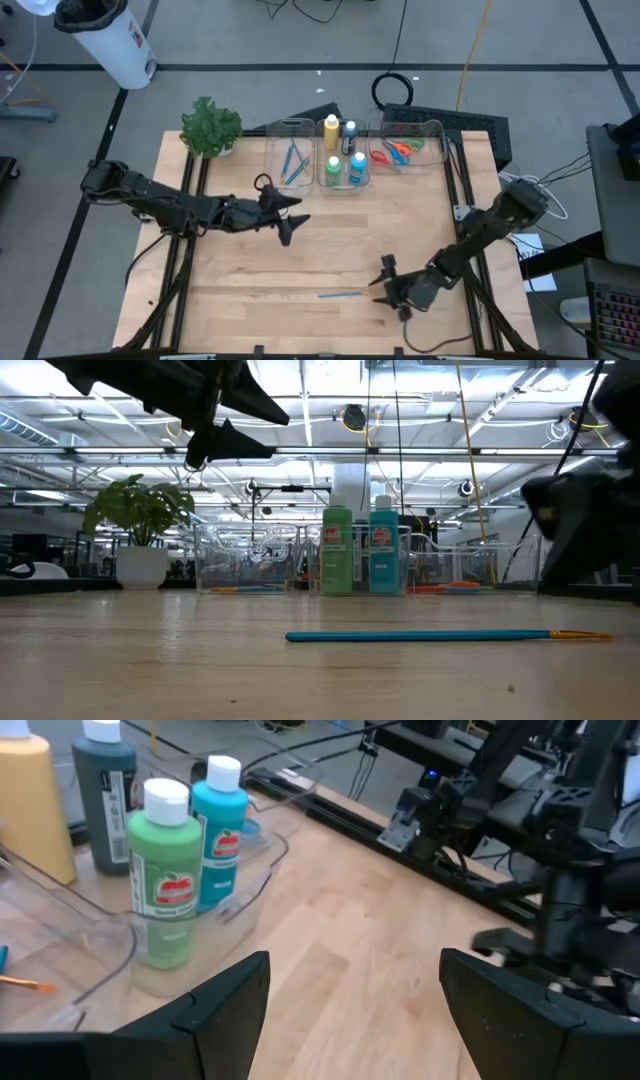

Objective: Pick & Place Paint Supplies
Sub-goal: Put the blue paint brush into the left transparent bin

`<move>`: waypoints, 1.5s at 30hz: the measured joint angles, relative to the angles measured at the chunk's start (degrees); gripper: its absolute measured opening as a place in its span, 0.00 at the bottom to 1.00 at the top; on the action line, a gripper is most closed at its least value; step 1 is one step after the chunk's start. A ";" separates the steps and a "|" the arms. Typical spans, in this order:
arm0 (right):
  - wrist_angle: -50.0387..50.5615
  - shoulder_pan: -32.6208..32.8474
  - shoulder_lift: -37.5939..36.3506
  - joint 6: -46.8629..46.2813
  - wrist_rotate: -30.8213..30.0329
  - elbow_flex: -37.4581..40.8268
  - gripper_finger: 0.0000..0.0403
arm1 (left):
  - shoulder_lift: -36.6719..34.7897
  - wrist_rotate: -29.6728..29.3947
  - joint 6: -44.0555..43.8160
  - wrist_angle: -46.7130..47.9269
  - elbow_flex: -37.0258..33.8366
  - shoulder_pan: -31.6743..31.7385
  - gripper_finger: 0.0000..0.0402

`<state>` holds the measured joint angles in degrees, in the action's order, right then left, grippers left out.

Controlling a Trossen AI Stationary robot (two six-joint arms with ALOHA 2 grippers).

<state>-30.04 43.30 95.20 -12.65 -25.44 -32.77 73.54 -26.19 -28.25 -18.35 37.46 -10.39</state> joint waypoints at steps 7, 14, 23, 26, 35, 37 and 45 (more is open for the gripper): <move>-3.55 -3.62 5.39 -4.06 6.87 -0.06 0.44 | 0.02 0.02 -0.43 0.13 0.00 -0.68 0.74; -2.64 -4.62 8.72 -4.27 6.68 -0.25 0.33 | 0.02 0.02 -0.39 0.09 0.00 -0.68 0.74; 0.02 -5.18 9.02 -4.30 7.18 -0.17 0.06 | 0.02 0.05 -0.37 0.16 0.00 -0.68 0.74; 1.25 -5.47 9.01 -4.35 7.27 -0.15 0.01 | 0.02 0.06 -0.39 0.16 0.00 -0.68 0.74; 1.77 -6.22 5.67 -1.85 5.44 -0.07 0.00 | 0.04 0.13 -0.46 0.25 0.00 -0.72 0.74; 2.29 -6.22 2.66 -0.54 4.04 0.49 0.00 | 0.04 0.15 -0.49 0.29 0.00 -0.72 0.74; 3.74 -7.44 -8.00 1.36 2.80 1.71 0.00 | 0.09 0.19 -0.57 0.79 0.00 -1.10 0.74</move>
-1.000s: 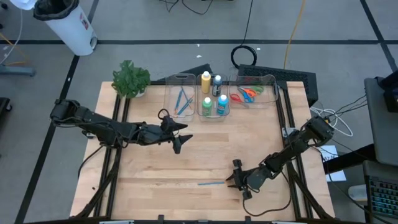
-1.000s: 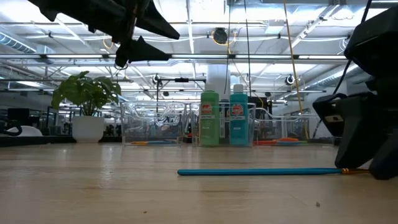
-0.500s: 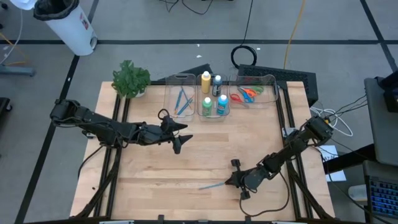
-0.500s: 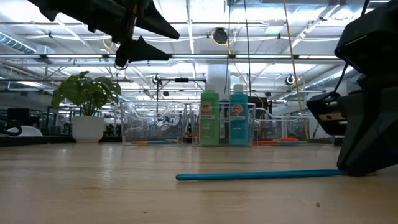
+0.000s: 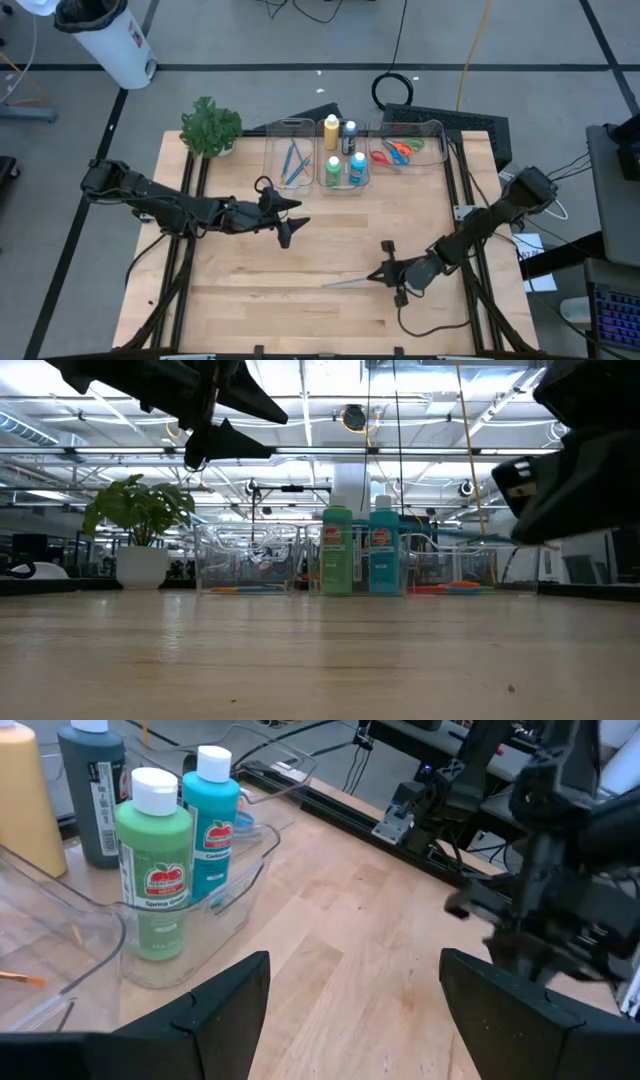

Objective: Pick & Place Paint Supplies
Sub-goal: Put the blue paint brush into the left transparent bin

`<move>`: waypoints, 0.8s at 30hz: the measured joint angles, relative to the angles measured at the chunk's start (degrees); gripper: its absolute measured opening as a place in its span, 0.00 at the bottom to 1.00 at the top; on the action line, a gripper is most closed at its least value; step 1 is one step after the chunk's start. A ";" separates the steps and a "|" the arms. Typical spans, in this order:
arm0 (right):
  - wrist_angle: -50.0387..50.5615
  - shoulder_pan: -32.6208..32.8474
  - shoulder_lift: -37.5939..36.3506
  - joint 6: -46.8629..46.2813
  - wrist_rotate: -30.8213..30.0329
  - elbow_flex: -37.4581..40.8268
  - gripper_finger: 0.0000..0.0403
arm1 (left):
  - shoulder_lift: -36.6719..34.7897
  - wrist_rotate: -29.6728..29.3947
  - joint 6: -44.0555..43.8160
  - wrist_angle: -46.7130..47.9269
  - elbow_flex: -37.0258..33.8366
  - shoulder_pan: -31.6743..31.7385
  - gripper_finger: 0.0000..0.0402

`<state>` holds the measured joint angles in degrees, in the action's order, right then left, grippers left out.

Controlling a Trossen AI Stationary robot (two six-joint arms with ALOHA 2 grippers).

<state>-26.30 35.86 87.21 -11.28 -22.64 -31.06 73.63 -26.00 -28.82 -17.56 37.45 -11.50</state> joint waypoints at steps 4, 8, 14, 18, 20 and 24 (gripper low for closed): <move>-0.63 -1.71 -4.72 0.04 -0.15 1.96 0.00 | 0.00 0.13 0.19 -0.16 0.00 -0.29 0.74; -0.93 -3.93 -9.00 -0.83 -0.15 5.40 0.00 | 0.00 0.09 0.20 -0.17 0.00 -0.27 0.74; -4.13 -7.87 -14.88 -2.92 -2.72 12.43 0.00 | 0.00 0.02 0.03 -0.21 0.00 -0.27 0.74; -7.07 -9.88 -17.56 -3.31 -6.33 16.84 0.00 | 0.73 -0.02 -2.54 -0.68 0.02 -0.27 0.74; -9.23 -10.47 -18.47 -4.12 -7.62 18.70 0.00 | 1.80 0.02 -3.62 -0.55 0.00 -0.44 0.74; -12.38 -10.81 -19.49 -5.23 -8.81 21.43 0.00 | 5.43 0.49 -4.33 -2.95 0.00 -0.62 0.74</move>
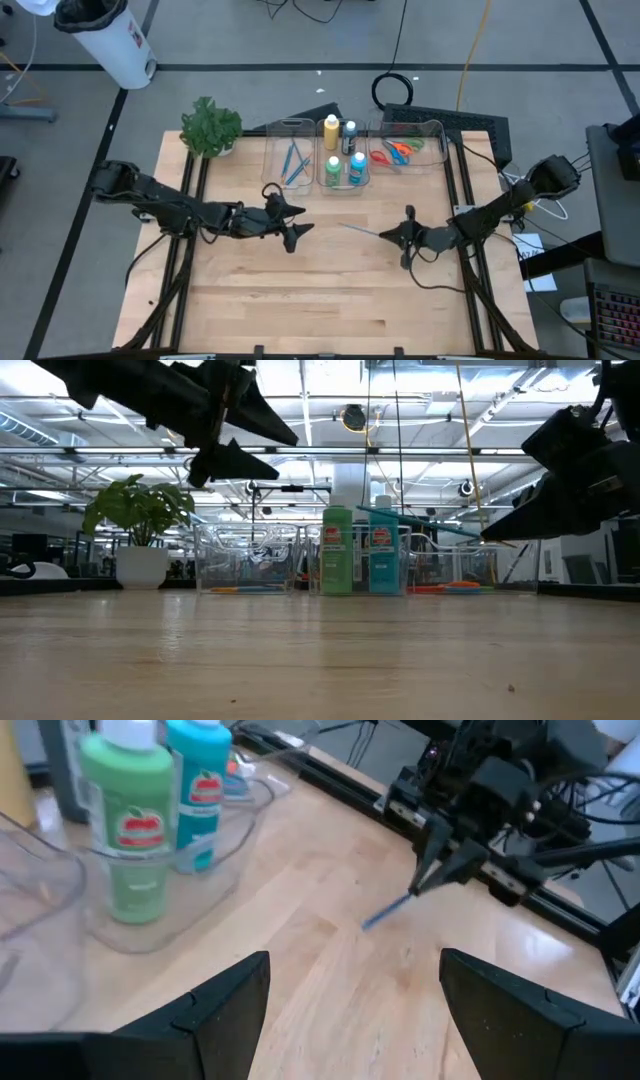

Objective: Pick & Place Paint Supplies
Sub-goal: Put the blue paint brush into the left transparent bin

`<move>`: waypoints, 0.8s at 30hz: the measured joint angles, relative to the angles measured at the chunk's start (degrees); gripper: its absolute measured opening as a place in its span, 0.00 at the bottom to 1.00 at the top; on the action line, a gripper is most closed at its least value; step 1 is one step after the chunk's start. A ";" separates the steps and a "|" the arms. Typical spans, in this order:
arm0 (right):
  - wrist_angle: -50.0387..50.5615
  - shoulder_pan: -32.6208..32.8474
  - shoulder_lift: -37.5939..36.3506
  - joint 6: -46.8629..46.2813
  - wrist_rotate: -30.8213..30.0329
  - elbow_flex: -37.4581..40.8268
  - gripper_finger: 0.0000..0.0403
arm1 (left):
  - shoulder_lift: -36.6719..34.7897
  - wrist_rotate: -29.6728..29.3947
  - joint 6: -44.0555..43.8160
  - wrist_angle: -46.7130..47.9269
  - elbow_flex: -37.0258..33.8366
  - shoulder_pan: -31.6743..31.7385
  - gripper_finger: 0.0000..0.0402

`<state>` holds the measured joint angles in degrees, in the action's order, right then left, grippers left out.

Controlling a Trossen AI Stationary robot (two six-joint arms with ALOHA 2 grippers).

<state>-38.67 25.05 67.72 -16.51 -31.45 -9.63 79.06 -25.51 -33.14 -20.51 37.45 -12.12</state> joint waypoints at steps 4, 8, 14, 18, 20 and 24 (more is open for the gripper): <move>-3.47 0.03 -0.04 -0.63 -1.78 1.88 0.00 | 3.62 1.85 0.17 -4.07 0.04 0.04 0.74; -8.92 0.03 -0.04 0.30 -1.63 3.20 0.00 | 6.43 1.88 0.32 -4.78 0.04 0.06 0.74; -15.75 0.03 -0.04 2.72 -1.57 4.47 0.00 | 10.00 1.65 1.12 -7.54 0.04 0.09 0.74; -16.86 0.04 0.14 2.84 -1.57 4.57 0.00 | 12.37 1.57 4.82 -13.37 0.04 0.13 0.74; -17.09 0.05 0.22 2.86 -1.55 4.57 0.00 | 13.64 1.53 8.18 -17.63 0.04 0.15 0.74; -18.72 0.05 0.36 2.95 -1.52 4.57 0.00 | 15.13 2.24 13.56 -23.65 0.18 0.13 0.74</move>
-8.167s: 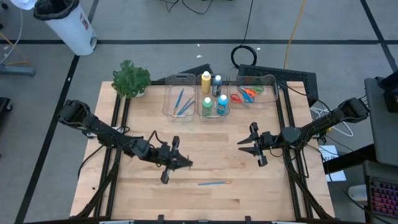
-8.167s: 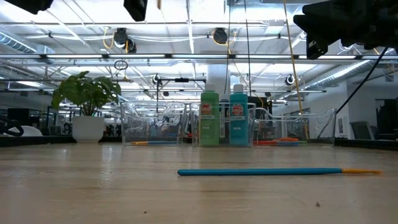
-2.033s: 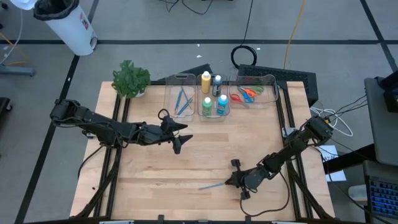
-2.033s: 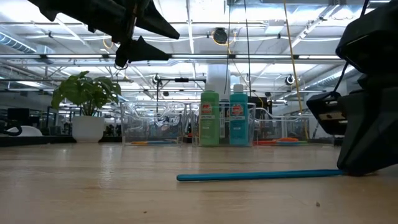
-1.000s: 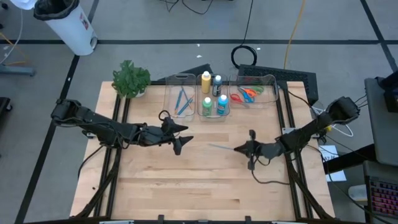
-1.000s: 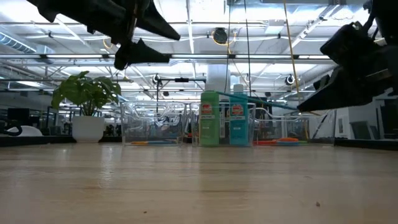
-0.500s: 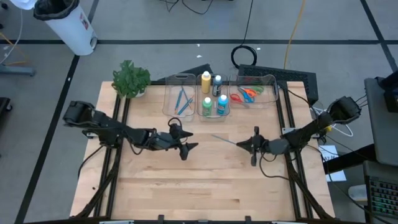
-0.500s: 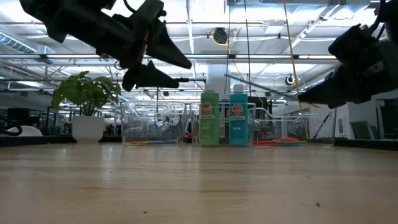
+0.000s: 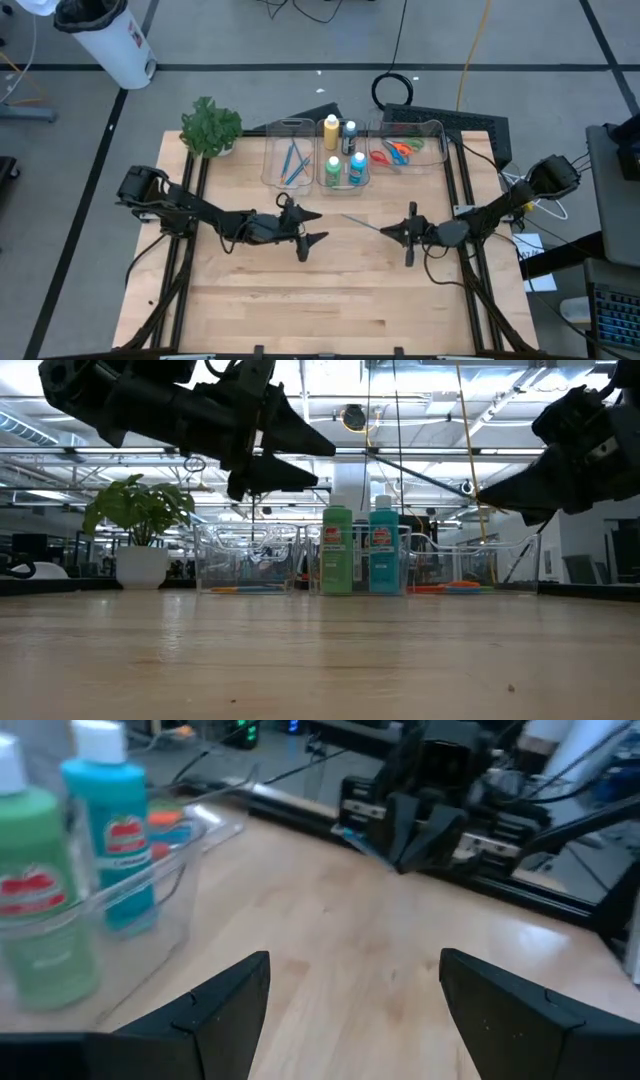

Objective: Pick & Place Paint Supplies
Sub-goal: Put the blue paint brush into the left transparent bin

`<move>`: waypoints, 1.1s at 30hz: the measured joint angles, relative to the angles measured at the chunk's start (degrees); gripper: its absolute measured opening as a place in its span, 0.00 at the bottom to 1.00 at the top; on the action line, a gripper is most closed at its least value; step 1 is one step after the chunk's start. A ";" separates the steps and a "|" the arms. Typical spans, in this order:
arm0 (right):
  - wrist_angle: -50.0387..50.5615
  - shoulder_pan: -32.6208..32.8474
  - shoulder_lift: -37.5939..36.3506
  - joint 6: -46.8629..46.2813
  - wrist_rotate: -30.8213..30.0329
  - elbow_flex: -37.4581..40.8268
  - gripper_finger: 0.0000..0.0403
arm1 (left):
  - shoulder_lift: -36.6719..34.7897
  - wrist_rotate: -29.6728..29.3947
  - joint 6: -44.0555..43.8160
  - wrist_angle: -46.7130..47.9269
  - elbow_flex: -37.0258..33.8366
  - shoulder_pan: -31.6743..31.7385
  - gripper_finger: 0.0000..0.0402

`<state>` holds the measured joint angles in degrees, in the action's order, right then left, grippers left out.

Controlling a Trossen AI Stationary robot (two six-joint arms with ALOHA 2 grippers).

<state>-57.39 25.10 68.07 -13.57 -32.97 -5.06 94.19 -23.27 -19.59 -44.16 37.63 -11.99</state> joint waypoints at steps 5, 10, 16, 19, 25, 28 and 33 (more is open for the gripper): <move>-4.15 0.00 0.00 1.82 0.17 0.00 0.00 | 0.36 0.79 1.91 -2.61 0.18 0.01 0.74; -7.48 0.00 0.00 3.19 0.22 -0.02 0.00 | 0.36 0.79 4.44 -6.33 0.19 0.02 0.74; -8.36 0.00 0.00 3.35 0.23 -0.29 0.00 | 0.36 0.78 9.07 -8.79 0.19 0.00 0.74; -8.18 -0.02 0.00 4.07 2.34 -1.38 0.00 | 0.36 0.77 9.05 -9.18 0.19 0.02 0.74; -6.97 0.00 0.00 6.61 3.18 -3.81 0.00 | 0.36 0.79 8.97 -10.25 0.22 0.00 0.74; -7.10 0.00 -0.02 6.83 3.21 -4.29 0.00 | 0.36 0.79 8.97 -10.53 0.22 0.00 0.74; -7.09 0.00 -0.02 7.23 3.21 -5.06 0.00 | 0.33 0.82 8.95 -14.53 0.26 0.02 0.74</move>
<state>-64.48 25.10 68.05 -6.34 -29.76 -10.12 94.52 -22.45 -10.63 -58.69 37.88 -11.97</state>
